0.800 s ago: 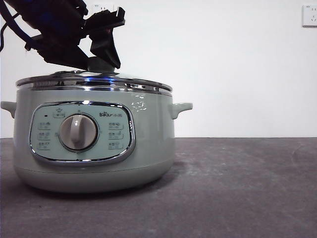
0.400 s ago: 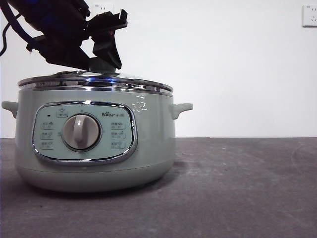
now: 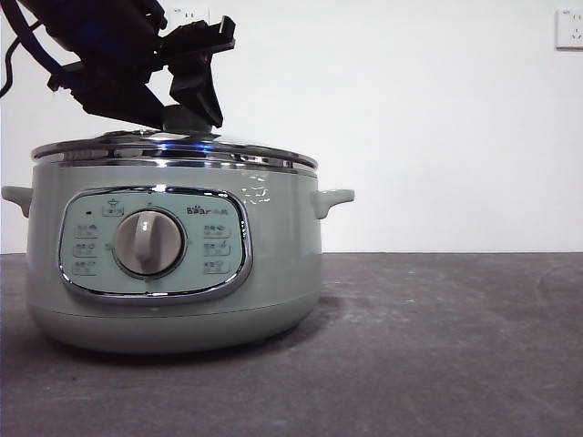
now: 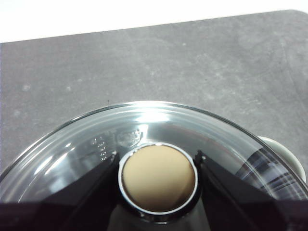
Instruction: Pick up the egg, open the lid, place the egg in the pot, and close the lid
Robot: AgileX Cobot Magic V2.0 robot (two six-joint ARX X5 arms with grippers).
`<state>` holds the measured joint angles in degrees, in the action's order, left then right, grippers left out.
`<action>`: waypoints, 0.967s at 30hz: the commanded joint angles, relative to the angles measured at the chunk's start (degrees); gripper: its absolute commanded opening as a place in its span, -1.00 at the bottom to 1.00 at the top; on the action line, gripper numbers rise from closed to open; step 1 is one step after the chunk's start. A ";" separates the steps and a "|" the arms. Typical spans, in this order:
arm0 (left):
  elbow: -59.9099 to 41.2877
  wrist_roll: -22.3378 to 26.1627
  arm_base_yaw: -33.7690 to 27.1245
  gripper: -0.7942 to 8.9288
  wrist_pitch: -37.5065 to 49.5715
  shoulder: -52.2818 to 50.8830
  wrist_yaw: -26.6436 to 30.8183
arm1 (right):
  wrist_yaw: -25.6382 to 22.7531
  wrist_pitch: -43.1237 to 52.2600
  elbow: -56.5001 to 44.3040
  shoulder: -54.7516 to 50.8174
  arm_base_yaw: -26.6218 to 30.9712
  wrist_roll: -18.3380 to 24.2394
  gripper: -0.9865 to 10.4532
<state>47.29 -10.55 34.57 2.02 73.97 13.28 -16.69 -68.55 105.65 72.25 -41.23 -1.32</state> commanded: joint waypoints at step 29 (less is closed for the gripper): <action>16.96 3.04 1.36 -0.01 -23.12 -17.40 -9.35 | -0.11 5.55 -9.88 -5.88 0.04 -1.90 -0.26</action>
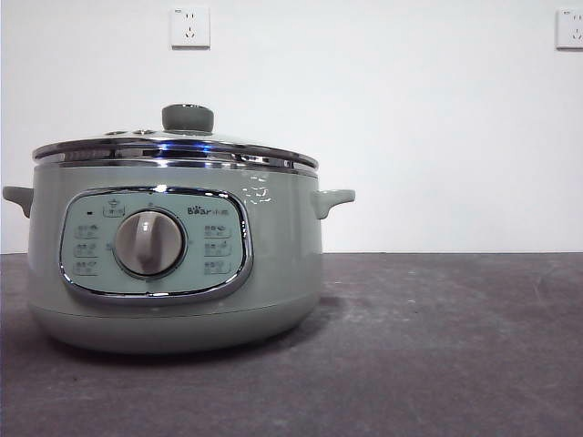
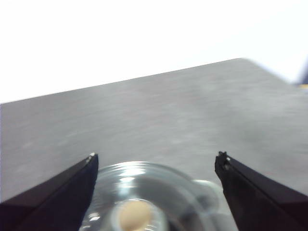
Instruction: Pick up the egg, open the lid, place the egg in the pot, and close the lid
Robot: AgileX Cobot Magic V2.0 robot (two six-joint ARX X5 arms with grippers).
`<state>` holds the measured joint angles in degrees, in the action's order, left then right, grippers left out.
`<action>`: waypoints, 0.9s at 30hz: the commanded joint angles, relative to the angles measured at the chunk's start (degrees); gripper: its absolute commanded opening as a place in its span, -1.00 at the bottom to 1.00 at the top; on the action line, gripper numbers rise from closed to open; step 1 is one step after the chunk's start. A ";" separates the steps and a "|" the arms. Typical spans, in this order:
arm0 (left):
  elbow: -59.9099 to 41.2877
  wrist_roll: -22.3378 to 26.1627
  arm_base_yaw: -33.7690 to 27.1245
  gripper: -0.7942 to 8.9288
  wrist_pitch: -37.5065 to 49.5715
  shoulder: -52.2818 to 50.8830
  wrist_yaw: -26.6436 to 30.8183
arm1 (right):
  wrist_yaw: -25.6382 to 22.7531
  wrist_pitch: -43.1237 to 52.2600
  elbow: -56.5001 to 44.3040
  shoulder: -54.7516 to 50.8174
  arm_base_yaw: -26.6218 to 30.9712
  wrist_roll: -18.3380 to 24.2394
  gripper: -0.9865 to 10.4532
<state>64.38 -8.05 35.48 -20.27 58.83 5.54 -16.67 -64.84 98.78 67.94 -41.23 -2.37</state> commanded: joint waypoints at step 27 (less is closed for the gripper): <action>-22.12 5.14 4.11 -0.85 -3.91 -27.87 9.31 | 0.02 37.03 -55.95 -33.29 0.02 -1.33 -0.85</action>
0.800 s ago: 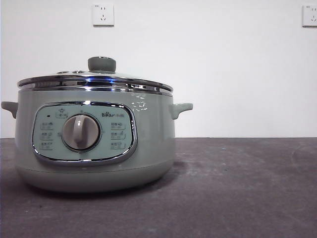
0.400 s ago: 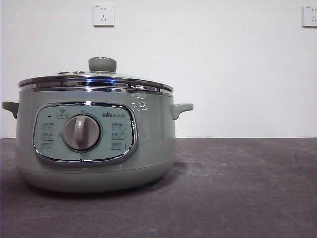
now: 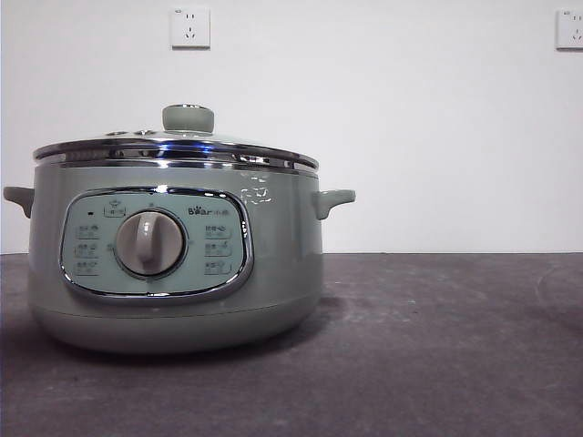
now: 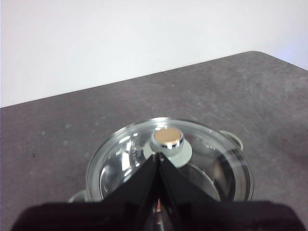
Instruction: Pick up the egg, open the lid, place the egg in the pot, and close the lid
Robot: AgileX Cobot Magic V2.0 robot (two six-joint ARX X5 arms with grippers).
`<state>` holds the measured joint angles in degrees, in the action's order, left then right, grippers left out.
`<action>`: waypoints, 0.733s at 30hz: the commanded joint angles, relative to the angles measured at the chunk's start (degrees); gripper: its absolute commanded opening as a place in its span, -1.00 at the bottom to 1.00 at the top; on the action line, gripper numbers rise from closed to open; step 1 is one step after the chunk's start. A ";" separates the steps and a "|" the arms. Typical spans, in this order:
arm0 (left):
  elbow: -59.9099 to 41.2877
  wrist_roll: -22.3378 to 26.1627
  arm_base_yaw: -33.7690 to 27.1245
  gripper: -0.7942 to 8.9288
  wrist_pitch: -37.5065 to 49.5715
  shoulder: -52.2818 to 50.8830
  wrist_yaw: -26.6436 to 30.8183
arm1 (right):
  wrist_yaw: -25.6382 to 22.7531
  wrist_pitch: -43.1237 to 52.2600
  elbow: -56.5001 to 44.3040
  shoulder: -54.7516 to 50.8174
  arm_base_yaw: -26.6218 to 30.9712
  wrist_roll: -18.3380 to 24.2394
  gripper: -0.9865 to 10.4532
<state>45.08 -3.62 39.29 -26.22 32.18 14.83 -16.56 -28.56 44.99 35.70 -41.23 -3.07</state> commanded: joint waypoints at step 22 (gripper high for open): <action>-4.26 -0.02 0.46 -0.84 -7.65 2.36 -0.04 | -0.31 -1.81 -2.75 -0.87 0.02 -5.42 -0.83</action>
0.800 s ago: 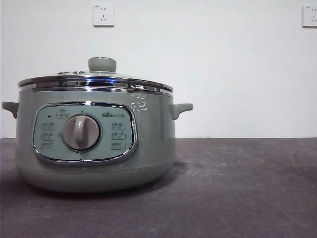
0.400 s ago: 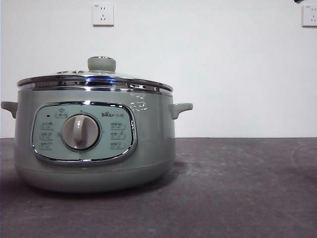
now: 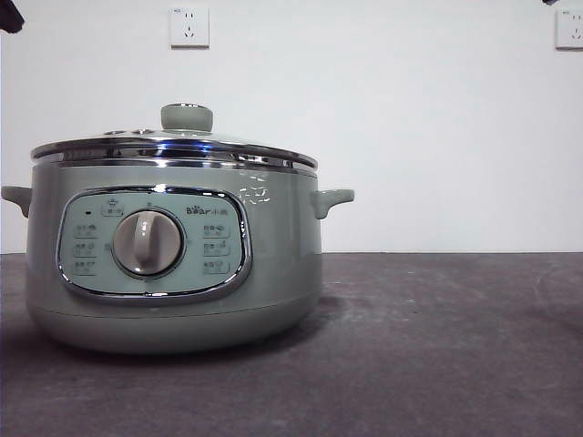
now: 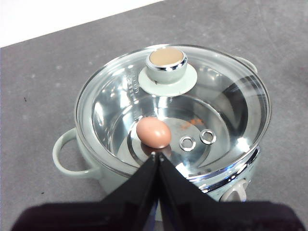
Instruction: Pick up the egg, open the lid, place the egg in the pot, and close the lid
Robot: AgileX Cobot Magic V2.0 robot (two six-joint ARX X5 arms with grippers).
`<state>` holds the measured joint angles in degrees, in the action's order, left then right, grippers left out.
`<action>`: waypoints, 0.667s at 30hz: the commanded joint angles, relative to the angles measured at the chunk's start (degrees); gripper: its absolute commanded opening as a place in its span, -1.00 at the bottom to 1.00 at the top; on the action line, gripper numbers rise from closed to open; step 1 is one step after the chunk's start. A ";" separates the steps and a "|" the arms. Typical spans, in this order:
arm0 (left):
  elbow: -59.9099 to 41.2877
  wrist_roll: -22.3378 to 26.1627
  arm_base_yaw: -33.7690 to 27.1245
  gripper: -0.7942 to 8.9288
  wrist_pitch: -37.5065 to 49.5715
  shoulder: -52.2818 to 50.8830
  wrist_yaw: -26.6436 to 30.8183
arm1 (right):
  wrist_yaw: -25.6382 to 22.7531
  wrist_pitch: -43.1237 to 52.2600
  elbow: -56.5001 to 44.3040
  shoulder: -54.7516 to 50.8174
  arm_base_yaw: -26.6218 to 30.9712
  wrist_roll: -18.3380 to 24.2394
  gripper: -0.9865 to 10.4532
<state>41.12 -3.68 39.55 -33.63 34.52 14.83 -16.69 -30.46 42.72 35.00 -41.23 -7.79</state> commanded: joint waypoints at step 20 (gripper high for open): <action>-21.35 5.27 -32.39 -0.84 19.54 -23.19 -13.66 | -0.17 0.00 -0.48 -0.20 0.02 -0.70 -0.83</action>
<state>21.52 0.99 8.05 -14.52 11.90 1.98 -16.69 -30.57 42.72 34.94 -41.23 -7.79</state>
